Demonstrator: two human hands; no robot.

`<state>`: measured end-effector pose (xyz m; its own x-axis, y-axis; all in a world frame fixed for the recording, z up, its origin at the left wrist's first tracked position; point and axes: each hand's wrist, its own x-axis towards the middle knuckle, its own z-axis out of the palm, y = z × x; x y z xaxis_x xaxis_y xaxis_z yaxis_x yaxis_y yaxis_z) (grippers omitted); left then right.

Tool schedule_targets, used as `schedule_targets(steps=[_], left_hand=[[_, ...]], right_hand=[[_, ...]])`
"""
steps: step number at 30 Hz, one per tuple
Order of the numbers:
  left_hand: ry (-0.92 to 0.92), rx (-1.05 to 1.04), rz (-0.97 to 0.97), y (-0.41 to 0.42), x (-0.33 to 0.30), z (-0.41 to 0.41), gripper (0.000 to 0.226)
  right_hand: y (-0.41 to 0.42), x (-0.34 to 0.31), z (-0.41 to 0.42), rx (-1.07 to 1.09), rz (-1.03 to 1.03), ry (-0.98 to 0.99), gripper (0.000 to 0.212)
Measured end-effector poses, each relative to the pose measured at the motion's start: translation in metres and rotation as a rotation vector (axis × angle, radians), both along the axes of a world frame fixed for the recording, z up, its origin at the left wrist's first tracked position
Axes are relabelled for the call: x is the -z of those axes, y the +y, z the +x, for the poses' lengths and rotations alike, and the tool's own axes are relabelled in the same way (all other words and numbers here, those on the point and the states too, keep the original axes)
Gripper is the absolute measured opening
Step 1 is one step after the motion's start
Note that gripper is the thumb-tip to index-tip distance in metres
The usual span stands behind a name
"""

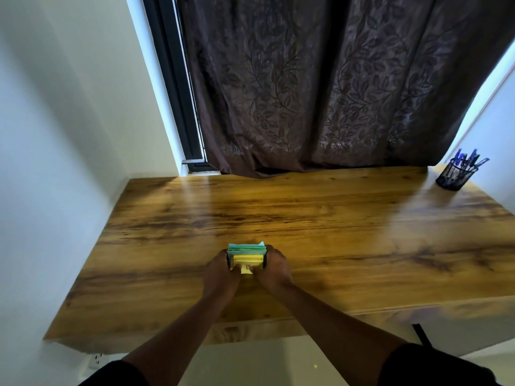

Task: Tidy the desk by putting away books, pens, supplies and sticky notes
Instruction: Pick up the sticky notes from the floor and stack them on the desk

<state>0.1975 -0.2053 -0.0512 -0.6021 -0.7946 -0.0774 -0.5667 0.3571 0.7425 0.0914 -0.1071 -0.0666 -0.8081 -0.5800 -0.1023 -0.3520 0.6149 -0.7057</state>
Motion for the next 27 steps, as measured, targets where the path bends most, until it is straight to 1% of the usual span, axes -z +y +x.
schedule_targets(steps=[3, 8, 10, 14, 16, 21, 24, 27], left_hand=[[-0.030, -0.020, -0.010, 0.000, 0.001, -0.003, 0.040], [-0.056, -0.054, -0.020, -0.001, 0.000, -0.007, 0.042], [-0.064, -0.064, -0.010, -0.003, -0.001, -0.008, 0.042], [-0.083, -0.074, -0.037, -0.008, -0.005, -0.009, 0.038], [-0.068, -0.063, -0.034, -0.010, -0.005, -0.008, 0.037], [-0.066, -0.046, -0.007, -0.006, -0.003, -0.006, 0.042], [-0.045, -0.058, 0.005, -0.005, -0.004, -0.007, 0.043], [-0.070, -0.045, -0.005, -0.007, -0.004, -0.008, 0.041]], right_hand=[[-0.004, 0.001, -0.002, 0.003, 0.010, -0.001, 0.071], [-0.009, 0.002, -0.003, 0.003, 0.003, -0.030, 0.074], [-0.010, 0.002, -0.005, -0.002, 0.005, -0.018, 0.071], [-0.011, -0.003, -0.011, -0.010, -0.008, 0.026, 0.058], [-0.013, -0.004, -0.013, -0.011, -0.024, 0.033, 0.057], [-0.015, -0.002, -0.009, -0.035, -0.009, 0.041, 0.066], [-0.014, -0.001, -0.008, -0.024, -0.015, 0.046, 0.068], [-0.013, 0.001, -0.009, -0.008, -0.022, 0.031, 0.067]])
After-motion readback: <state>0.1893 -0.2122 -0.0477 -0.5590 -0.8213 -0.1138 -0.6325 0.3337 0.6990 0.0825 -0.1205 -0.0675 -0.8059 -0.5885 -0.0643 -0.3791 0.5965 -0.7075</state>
